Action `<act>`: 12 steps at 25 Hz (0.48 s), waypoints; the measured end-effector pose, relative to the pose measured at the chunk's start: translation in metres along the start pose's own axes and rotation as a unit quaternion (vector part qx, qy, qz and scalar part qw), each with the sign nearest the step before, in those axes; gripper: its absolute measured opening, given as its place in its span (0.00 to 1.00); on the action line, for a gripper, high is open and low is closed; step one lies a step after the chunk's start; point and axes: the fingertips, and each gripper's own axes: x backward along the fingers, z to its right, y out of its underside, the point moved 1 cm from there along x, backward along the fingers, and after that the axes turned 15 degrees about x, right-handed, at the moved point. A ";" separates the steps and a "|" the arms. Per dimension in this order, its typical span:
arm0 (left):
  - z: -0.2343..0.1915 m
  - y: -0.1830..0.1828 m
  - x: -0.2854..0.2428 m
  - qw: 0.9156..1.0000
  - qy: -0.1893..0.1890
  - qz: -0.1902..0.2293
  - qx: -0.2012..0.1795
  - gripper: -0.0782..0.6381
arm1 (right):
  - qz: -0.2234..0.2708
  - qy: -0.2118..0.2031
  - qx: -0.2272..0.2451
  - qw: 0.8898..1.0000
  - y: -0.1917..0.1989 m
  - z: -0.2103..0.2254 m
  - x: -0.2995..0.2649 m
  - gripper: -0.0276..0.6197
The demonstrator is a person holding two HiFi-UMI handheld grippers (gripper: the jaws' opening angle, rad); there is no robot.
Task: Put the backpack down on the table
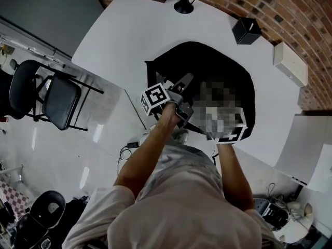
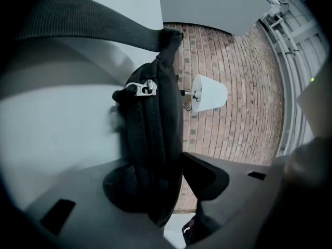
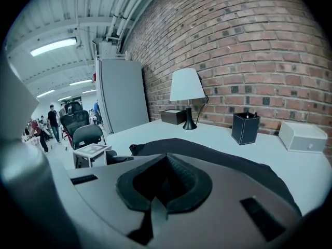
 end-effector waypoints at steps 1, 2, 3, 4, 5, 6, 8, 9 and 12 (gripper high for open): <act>0.000 0.001 0.002 1.000 -0.003 0.000 -0.002 0.35 | 0.001 0.000 -0.001 1.000 0.000 -0.001 0.002 0.05; -0.001 0.001 0.005 1.000 -0.006 0.001 -0.003 0.35 | 0.002 0.000 -0.002 1.000 0.000 -0.001 0.003 0.05; -0.001 0.002 0.007 1.000 -0.009 0.002 -0.003 0.35 | 0.003 0.000 -0.003 1.000 0.000 -0.002 0.004 0.05; -0.002 0.003 0.009 1.000 -0.011 0.003 -0.002 0.35 | 0.004 -0.001 -0.005 1.000 0.000 -0.002 0.006 0.05; -0.002 0.004 0.011 1.000 -0.014 0.005 0.000 0.35 | 0.004 -0.001 -0.007 1.000 -0.001 -0.002 0.007 0.05; -0.002 0.005 0.012 1.000 -0.016 0.007 0.002 0.35 | 0.004 -0.003 -0.008 1.000 -0.001 -0.002 0.009 0.05; -0.003 0.006 0.016 1.000 -0.019 0.012 0.005 0.35 | 0.004 -0.007 -0.009 1.000 -0.002 -0.004 0.012 0.05; -0.003 0.006 0.017 1.000 -0.021 0.015 0.005 0.35 | 0.004 -0.009 -0.008 1.000 -0.003 -0.005 0.015 0.05; -0.004 0.008 0.020 0.999 -0.026 0.022 0.005 0.35 | 0.002 -0.011 -0.004 1.000 -0.003 -0.006 0.022 0.05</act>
